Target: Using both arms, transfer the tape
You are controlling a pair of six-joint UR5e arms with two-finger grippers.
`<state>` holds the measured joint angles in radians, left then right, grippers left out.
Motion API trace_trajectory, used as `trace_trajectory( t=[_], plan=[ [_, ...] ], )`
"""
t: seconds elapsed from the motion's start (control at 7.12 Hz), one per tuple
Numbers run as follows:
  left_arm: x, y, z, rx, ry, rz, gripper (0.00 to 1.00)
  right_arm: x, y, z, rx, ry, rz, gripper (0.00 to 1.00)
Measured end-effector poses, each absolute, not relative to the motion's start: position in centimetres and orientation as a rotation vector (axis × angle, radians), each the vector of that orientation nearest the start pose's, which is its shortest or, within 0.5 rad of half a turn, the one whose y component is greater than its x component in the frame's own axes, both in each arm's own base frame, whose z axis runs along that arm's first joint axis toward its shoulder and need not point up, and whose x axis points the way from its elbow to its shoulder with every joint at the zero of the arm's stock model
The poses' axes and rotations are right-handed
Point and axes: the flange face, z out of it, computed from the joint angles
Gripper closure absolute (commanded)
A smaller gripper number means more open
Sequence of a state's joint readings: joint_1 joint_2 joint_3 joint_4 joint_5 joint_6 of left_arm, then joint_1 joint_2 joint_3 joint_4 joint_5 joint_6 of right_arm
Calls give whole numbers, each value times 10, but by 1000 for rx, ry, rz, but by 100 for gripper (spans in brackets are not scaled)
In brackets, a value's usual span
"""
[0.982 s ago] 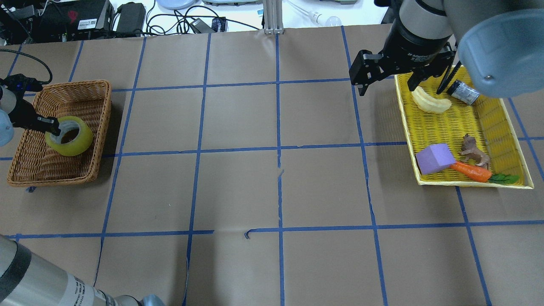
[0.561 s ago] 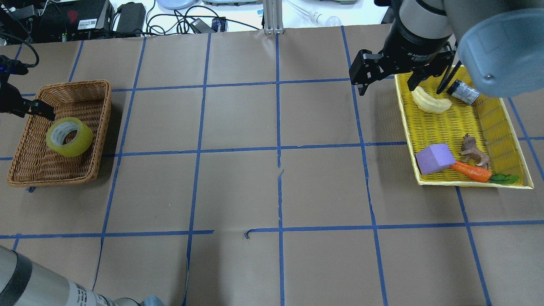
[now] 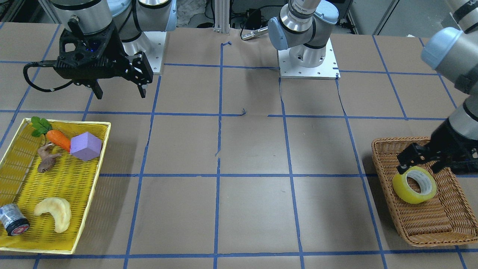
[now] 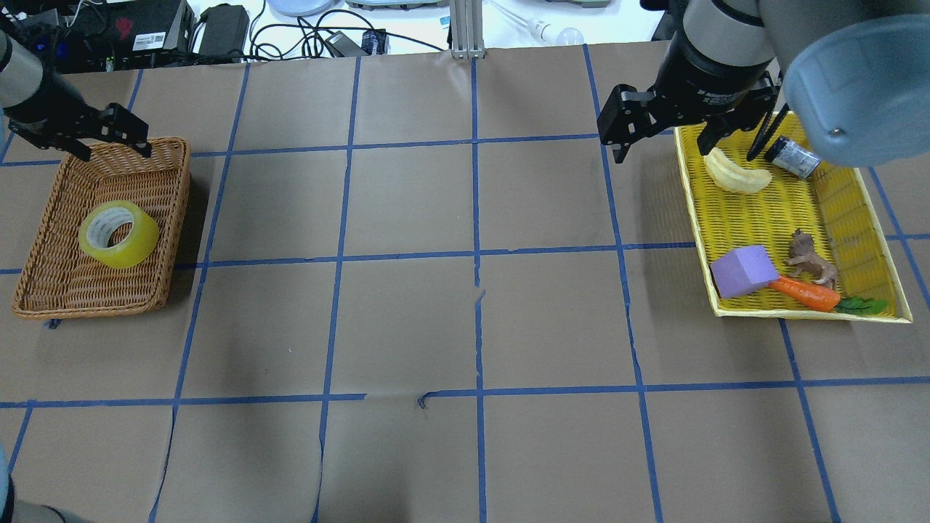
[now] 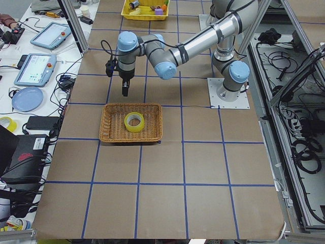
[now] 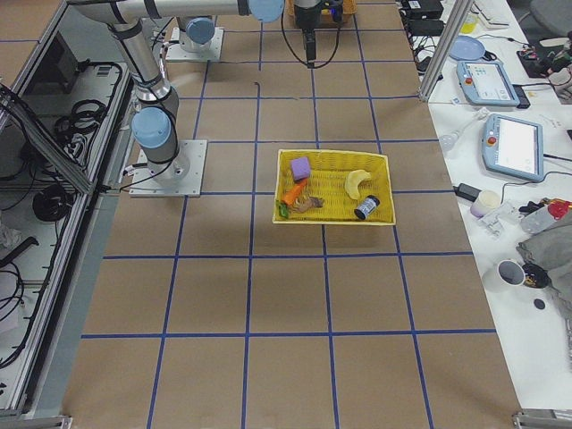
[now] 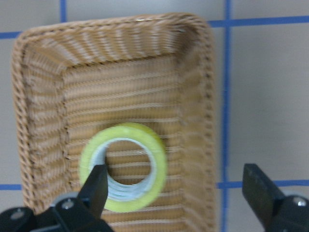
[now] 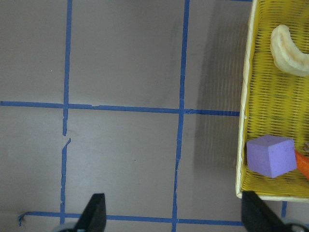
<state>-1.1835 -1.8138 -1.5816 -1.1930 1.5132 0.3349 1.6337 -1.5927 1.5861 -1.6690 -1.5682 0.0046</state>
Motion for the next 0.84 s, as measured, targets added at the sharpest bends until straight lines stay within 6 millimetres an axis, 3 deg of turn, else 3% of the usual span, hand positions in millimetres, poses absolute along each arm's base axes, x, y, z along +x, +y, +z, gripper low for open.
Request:
trace_trajectory(
  t=[0.28,0.42,0.56,0.84],
  plan=[
    [-10,-581,418,-124,3185,-114,0,165,-483,501,-93,3132,-164,0],
    [-51,-567,429,-81,3193,-70,0,164,-483,501,-93,3132,-164,0],
    [-79,-552,438,-31,3195,-26,0,164,-483,501,-93,3132,-163,0],
    [-108,-527,456,43,3189,34,0,165,-483,501,-94,3131,-164,0]
  ],
)
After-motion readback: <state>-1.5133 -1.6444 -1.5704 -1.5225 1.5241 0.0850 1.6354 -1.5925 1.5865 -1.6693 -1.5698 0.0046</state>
